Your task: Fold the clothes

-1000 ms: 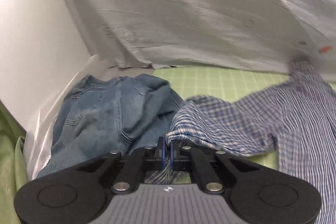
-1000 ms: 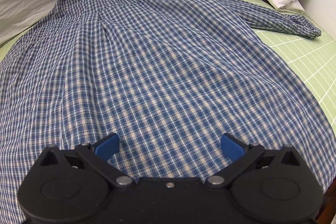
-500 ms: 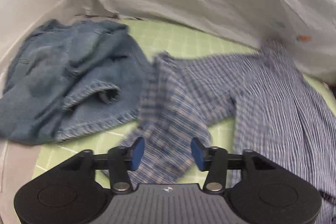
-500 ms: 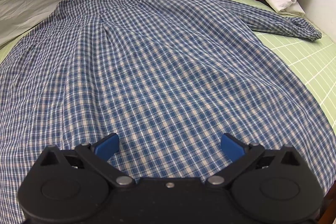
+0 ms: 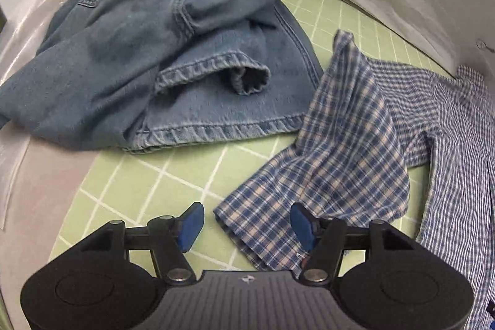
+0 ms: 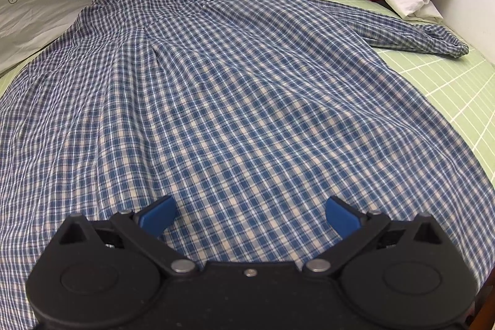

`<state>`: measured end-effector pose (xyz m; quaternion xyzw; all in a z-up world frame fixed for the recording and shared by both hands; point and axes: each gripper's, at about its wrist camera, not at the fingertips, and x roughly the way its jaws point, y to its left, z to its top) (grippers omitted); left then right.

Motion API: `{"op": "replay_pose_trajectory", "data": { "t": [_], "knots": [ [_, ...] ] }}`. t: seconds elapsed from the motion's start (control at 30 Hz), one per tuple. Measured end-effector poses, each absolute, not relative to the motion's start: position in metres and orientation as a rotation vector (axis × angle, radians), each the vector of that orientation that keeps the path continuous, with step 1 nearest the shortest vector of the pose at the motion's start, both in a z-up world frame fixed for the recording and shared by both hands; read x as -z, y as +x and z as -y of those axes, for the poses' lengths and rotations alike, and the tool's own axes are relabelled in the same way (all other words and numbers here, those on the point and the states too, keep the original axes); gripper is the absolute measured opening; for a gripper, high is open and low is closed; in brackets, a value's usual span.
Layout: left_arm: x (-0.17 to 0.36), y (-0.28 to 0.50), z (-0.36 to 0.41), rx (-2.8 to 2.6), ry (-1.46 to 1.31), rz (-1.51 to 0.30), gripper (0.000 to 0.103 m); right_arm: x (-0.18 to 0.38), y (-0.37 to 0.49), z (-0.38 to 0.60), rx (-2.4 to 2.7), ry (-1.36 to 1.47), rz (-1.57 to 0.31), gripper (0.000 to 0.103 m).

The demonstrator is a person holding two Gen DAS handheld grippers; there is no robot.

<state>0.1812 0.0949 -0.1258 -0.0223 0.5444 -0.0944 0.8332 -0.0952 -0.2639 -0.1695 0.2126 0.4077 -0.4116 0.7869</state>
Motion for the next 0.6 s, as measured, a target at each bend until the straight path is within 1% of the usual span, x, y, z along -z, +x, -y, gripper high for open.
{"op": "replay_pose_trajectory", "data": {
  "t": [0.07, 0.1, 0.13, 0.17, 0.2, 0.23, 0.27, 0.6],
  "knots": [
    [0.128, 0.179, -0.092, 0.208, -0.022, -1.149, 0.041, 0.169, -0.095, 0.264, 0.889, 0.459, -0.879, 0.103],
    [0.129, 0.178, -0.09, 0.205, -0.007, -1.142, 0.035, 0.17, -0.094, 0.264, 0.889, 0.459, -0.879, 0.103],
    [0.13, 0.178, -0.09, 0.201, 0.006, -1.136, 0.019, 0.17, -0.094, 0.264, 0.89, 0.46, -0.879, 0.103],
    [0.13, 0.178, -0.092, 0.2, 0.003, -1.134, 0.012, 0.17, -0.093, 0.264, 0.891, 0.46, -0.879, 0.103],
    [0.13, 0.178, -0.094, 0.202, -0.01, -1.135, 0.011, 0.17, -0.092, 0.264, 0.891, 0.46, -0.879, 0.103],
    [0.129, 0.179, -0.098, 0.202, -0.028, -1.133, 0.003, 0.17, -0.092, 0.264, 0.892, 0.461, -0.879, 0.103],
    [0.128, 0.178, -0.102, 0.198, -0.045, -1.125, 0.002, 0.17, -0.091, 0.264, 0.893, 0.461, -0.879, 0.103],
    [0.076, 0.186, -0.167, 0.021, -0.079, -0.977, 0.001, 0.171, -0.091, 0.266, 0.886, 0.456, -0.879, 0.103]
  ]
}}
